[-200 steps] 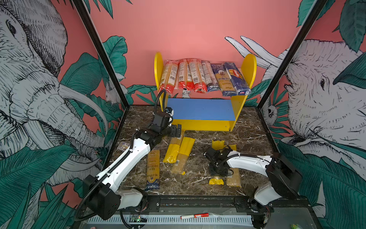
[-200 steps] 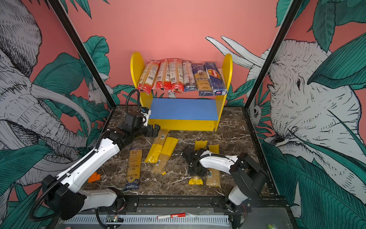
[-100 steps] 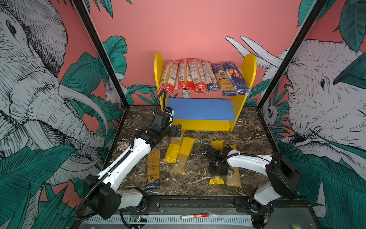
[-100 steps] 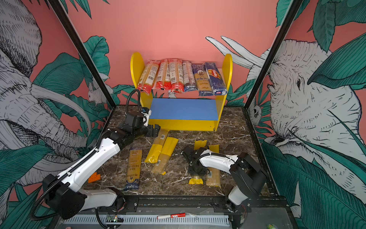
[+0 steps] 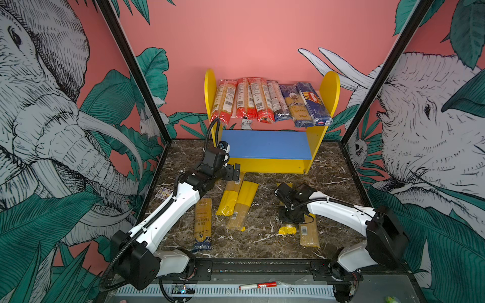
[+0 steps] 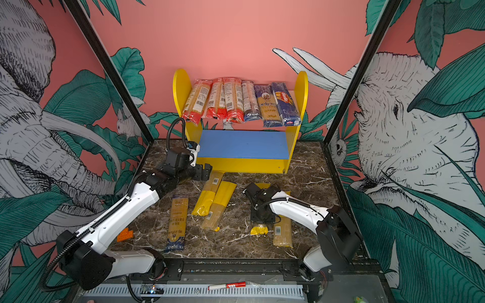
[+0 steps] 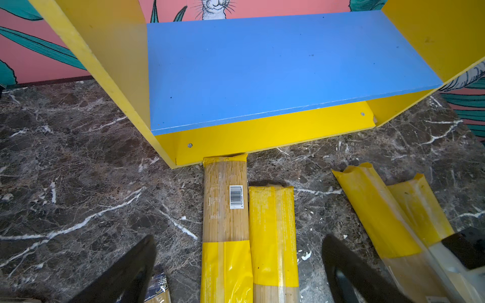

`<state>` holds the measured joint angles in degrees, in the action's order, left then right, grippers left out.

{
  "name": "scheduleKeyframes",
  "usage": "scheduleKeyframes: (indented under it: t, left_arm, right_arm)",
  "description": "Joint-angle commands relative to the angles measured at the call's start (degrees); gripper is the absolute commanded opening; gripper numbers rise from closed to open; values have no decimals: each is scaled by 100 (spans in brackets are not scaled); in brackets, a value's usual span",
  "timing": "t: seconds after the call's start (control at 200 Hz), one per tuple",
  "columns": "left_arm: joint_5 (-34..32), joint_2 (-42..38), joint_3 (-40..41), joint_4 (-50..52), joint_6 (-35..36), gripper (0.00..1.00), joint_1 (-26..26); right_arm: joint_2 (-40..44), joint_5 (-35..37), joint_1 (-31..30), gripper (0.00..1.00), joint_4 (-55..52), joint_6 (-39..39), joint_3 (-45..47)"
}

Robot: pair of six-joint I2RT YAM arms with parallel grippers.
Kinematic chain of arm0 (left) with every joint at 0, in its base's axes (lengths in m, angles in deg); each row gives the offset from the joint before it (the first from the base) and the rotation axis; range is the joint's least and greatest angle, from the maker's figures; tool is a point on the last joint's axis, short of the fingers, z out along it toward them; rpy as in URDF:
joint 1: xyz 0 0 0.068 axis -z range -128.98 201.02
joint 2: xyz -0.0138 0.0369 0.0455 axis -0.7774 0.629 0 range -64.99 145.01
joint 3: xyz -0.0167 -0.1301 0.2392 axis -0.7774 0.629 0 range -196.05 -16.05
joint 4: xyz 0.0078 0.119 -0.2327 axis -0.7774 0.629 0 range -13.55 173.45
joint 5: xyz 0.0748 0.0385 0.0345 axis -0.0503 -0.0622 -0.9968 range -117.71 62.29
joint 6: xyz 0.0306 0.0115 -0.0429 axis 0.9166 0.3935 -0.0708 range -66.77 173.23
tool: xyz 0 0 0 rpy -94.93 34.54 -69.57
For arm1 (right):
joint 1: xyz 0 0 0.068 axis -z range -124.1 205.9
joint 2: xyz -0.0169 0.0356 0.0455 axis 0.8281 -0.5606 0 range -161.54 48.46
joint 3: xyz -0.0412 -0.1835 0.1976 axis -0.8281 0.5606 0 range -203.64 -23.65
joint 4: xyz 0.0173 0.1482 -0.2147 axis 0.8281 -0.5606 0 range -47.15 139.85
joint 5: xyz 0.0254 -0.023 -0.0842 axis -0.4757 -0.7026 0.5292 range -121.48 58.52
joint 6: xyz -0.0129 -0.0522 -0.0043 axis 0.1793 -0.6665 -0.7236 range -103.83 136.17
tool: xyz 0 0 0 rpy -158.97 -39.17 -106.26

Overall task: Arrange pasta packages on shelves
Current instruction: Pick up the pasta bag from the center of the table.

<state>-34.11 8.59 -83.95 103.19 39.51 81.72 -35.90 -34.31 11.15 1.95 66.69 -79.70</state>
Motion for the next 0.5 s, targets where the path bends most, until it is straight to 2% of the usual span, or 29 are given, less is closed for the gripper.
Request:
scheduleKeyframes:
  t: [0.0, 0.265, 0.495]
  left_arm:
    - [-39, -27, 23, -129, -31, 99, -21]
    - [52, 94, 5, -156, -83, 99, -16]
    - [194, 258, 2, -250, -79, 99, -26]
  right_arm:
    - [318, 60, 140, 0, 60, -163, -209]
    - [581, 21, 256, 0, 63, -521, -500]
    - [893, 257, 284, 0, 67, -881, -776]
